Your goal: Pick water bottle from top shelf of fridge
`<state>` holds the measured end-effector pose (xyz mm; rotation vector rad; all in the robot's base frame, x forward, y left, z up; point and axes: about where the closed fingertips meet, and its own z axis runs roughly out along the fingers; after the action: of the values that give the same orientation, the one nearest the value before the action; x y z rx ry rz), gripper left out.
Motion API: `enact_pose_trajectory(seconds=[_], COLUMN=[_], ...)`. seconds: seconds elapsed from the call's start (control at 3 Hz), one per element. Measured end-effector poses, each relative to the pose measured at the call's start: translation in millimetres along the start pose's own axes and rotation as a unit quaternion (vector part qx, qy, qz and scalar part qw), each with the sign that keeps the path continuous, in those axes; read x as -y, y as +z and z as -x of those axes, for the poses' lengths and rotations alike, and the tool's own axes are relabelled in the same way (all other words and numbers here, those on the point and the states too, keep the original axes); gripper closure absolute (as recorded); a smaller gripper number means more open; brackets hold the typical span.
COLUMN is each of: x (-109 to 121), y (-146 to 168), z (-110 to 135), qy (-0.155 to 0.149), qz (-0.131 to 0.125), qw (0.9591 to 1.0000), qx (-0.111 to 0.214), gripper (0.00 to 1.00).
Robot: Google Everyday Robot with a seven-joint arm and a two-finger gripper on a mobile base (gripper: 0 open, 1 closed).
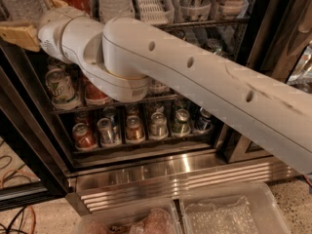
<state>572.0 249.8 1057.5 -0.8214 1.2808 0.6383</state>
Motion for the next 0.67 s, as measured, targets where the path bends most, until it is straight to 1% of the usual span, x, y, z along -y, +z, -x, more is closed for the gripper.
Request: enact_pose_trajectory(seconds=[0.33,0.67], x=[-0.8,-0.2], y=[8.7,25.3], z=[-1.9,1.3], qy=[0.007,0.011], qz=[0.003,0.01], qw=[1.0,0.9998], qx=[0.004,0.016], gripper=[0.26,0.27])
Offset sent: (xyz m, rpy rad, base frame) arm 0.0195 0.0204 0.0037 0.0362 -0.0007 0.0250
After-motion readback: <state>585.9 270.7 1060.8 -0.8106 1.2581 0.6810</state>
